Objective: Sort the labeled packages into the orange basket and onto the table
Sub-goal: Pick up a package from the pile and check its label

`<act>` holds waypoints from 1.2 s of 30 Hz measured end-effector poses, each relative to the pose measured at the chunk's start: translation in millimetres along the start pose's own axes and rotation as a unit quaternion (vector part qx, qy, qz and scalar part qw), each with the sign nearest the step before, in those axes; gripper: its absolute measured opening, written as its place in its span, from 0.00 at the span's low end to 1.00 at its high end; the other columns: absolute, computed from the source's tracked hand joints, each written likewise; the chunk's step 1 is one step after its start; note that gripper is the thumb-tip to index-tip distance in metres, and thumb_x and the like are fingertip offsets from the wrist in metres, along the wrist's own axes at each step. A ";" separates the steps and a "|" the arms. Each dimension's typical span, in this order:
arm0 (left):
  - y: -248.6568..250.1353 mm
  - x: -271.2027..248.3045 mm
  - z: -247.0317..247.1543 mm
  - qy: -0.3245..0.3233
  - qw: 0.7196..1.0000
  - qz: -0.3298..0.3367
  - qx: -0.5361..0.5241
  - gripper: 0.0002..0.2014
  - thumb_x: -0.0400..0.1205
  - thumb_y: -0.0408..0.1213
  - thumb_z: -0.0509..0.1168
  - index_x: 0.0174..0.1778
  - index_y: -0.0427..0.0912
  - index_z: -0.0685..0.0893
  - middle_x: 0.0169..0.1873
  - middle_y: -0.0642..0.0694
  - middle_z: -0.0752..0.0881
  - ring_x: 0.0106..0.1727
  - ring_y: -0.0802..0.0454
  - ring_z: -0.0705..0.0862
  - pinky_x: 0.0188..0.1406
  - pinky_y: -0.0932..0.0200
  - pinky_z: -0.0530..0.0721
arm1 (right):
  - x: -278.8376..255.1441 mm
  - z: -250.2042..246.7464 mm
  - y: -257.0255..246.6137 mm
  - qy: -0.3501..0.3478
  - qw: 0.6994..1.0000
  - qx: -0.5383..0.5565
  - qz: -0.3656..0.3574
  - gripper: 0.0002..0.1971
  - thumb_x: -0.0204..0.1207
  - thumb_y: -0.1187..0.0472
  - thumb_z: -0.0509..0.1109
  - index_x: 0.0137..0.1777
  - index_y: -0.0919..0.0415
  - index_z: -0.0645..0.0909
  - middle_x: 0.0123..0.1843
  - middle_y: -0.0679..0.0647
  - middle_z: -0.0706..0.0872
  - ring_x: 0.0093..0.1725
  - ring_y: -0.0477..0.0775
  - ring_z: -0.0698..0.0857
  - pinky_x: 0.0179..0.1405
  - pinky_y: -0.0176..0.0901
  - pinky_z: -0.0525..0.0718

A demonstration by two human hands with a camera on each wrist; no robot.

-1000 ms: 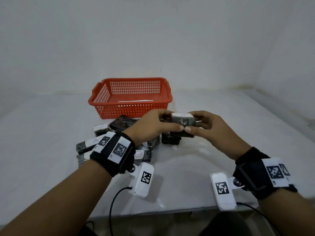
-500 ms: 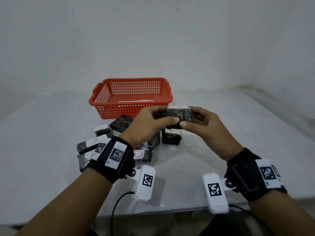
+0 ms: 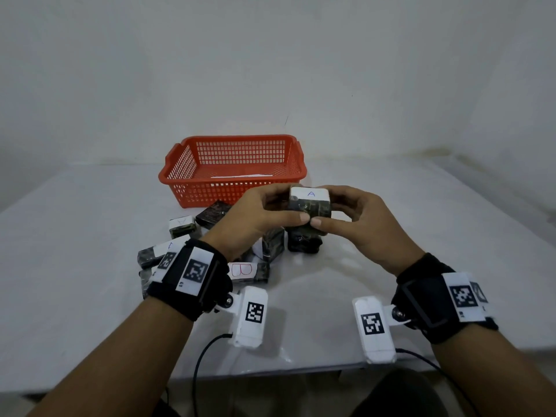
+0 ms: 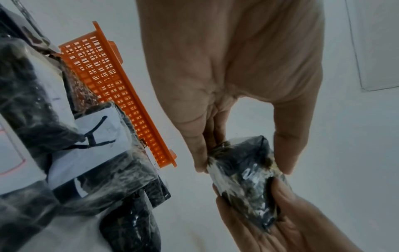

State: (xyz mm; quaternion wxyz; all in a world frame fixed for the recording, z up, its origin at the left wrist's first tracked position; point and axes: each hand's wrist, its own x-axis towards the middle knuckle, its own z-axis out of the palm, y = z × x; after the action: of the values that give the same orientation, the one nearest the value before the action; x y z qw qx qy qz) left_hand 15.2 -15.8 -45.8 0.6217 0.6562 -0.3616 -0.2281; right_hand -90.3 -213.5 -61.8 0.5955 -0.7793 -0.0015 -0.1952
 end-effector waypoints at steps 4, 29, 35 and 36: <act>3.0 0.2 -2.8 0.026 0.998 0.021 0.056 0.25 0.77 0.26 0.78 0.72 0.39 0.85 0.63 0.46 0.92 0.65 0.52 0.91 0.68 0.54 0.87 | 1.6 -0.7 -0.2 -0.017 1.000 0.017 0.014 0.28 0.72 0.67 0.85 0.73 0.59 0.84 0.67 0.53 0.92 0.69 0.52 0.90 0.75 0.60 0.85; 6.0 -3.5 -2.0 0.023 0.998 0.049 0.011 0.24 0.79 0.22 0.75 0.71 0.39 0.84 0.63 0.45 0.91 0.65 0.55 0.90 0.60 0.65 0.87 | 7.2 -0.7 -6.4 -0.037 0.999 -0.007 -0.008 0.31 0.70 0.71 0.86 0.74 0.60 0.82 0.68 0.54 0.91 0.70 0.52 0.88 0.72 0.54 0.87; 2.7 1.9 -4.5 0.031 0.997 0.054 0.045 0.31 0.74 0.20 0.79 0.73 0.37 0.81 0.65 0.45 0.90 0.67 0.54 0.89 0.63 0.59 0.88 | 6.9 1.3 -8.3 -0.039 0.999 0.017 0.018 0.32 0.74 0.70 0.83 0.77 0.58 0.80 0.71 0.52 0.89 0.69 0.51 0.89 0.70 0.52 0.88; 1.6 2.2 -4.9 0.030 0.997 0.053 0.045 0.31 0.74 0.19 0.79 0.73 0.37 0.80 0.66 0.46 0.89 0.69 0.53 0.88 0.63 0.57 0.88 | 7.2 1.8 -10.3 -0.045 0.997 0.044 0.040 0.29 0.76 0.66 0.82 0.77 0.57 0.81 0.71 0.53 0.89 0.68 0.53 0.90 0.69 0.51 0.89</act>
State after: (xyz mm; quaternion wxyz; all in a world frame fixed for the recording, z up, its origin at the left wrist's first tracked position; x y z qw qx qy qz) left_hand 20.0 -14.3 -43.4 0.6135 0.6698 -0.3871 -0.1585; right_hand -85.6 -210.5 -50.4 0.6355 -0.7600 -0.0060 -0.1358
